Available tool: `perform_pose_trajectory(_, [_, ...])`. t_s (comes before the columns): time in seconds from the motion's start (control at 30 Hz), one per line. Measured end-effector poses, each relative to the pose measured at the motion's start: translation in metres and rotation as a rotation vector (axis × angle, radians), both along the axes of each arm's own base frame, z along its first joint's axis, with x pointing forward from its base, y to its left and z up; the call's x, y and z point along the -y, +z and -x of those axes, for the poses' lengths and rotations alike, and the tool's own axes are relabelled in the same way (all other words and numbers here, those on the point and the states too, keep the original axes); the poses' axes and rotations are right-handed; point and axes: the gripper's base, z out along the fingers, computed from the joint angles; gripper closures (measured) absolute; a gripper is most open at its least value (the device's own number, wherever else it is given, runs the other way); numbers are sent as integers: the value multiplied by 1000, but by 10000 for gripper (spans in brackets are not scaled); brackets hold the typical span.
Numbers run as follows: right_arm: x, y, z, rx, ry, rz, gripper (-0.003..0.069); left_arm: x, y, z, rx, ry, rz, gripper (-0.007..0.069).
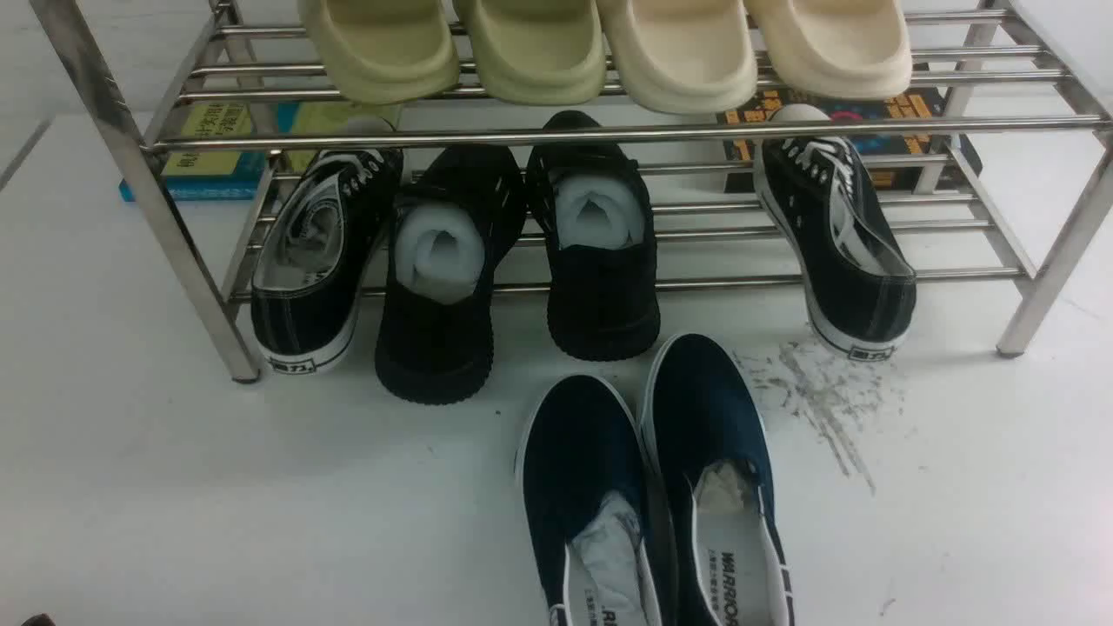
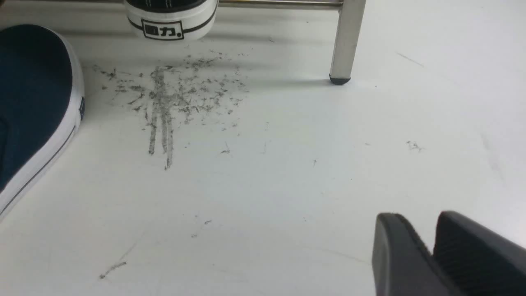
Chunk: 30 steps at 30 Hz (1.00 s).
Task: Take the shoes off the shelf with your hand on the white table.
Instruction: 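Grasp the leftmost shoe on the bottom shelf of the shoe rack with the left gripper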
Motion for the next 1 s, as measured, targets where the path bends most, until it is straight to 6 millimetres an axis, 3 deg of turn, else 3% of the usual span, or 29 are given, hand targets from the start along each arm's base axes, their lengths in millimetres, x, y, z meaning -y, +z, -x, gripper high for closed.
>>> perform_pose_trajectory(1.0, [0, 0, 0, 0, 0, 0, 452, 0, 0, 0, 0, 0, 0, 382])
